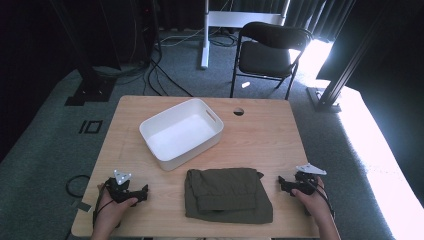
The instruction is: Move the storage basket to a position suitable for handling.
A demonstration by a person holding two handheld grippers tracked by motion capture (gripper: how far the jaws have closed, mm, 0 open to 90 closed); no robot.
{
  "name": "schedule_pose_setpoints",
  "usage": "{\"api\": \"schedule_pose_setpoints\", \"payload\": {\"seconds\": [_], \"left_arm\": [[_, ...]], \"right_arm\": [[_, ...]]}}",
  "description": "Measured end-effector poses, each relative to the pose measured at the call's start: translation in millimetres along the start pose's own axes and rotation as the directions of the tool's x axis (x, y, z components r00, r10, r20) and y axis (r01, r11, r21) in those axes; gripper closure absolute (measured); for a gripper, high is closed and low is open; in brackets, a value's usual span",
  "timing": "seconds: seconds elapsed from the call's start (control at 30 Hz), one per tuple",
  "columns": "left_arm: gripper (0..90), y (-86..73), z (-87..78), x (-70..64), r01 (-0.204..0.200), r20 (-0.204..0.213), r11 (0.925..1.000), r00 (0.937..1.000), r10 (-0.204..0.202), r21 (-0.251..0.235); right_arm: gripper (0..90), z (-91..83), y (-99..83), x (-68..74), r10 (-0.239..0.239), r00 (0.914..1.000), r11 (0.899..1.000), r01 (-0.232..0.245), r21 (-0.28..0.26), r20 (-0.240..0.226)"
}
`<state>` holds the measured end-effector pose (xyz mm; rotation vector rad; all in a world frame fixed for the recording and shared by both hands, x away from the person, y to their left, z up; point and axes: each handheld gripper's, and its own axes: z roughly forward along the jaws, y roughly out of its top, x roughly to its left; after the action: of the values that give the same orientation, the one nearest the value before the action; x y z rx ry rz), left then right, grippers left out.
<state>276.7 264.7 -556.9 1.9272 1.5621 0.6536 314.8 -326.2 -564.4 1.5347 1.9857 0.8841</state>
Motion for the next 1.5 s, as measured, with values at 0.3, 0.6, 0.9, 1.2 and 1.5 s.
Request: {"api": "schedule_pose_setpoints", "payload": {"seconds": [0.3, 0.6, 0.9, 1.2, 1.5], "left_arm": [[1.0, -2.7, -2.7, 1.0, -0.066, 0.058, 0.9978, 0.9961, 0.067, -0.003], [1.1, 1.0, -1.3, -1.4, -0.09, 0.063, 0.996, 0.994, 0.089, 0.0], [1.2, 10.5, -1.8, -6.6, -0.104, 0.075, 0.9944, 0.9916, 0.105, -0.02], [1.2, 20.0, -0.5, -8.7, -0.106, 0.096, 0.9939, 0.9895, 0.108, -0.03], [1.3, 36.2, -2.0, -9.5, -0.09, 0.1, 0.9943, 0.9904, 0.095, -0.057]], "right_arm": [[11.5, 3.0, 3.2, -0.6, -0.024, 0.9995, 1.0, 0.024, 0.002, -0.023], [11.6, 12.8, 15.3, 5.1, -0.036, 0.9991, 0.999, 0.036, -0.009, -0.024], [11.6, 22.3, 36.8, 7.0, -0.022, 0.9984, 0.999, 0.019, -0.051, -0.052], [11.7, 32.0, 59.8, 14.7, -0.044, 0.9959, 0.997, 0.04, -0.063, -0.079], [13.3, 38.5, 88.0, 27.9, -0.073, 0.9903, 0.993, 0.061, -0.104, -0.118]]}}
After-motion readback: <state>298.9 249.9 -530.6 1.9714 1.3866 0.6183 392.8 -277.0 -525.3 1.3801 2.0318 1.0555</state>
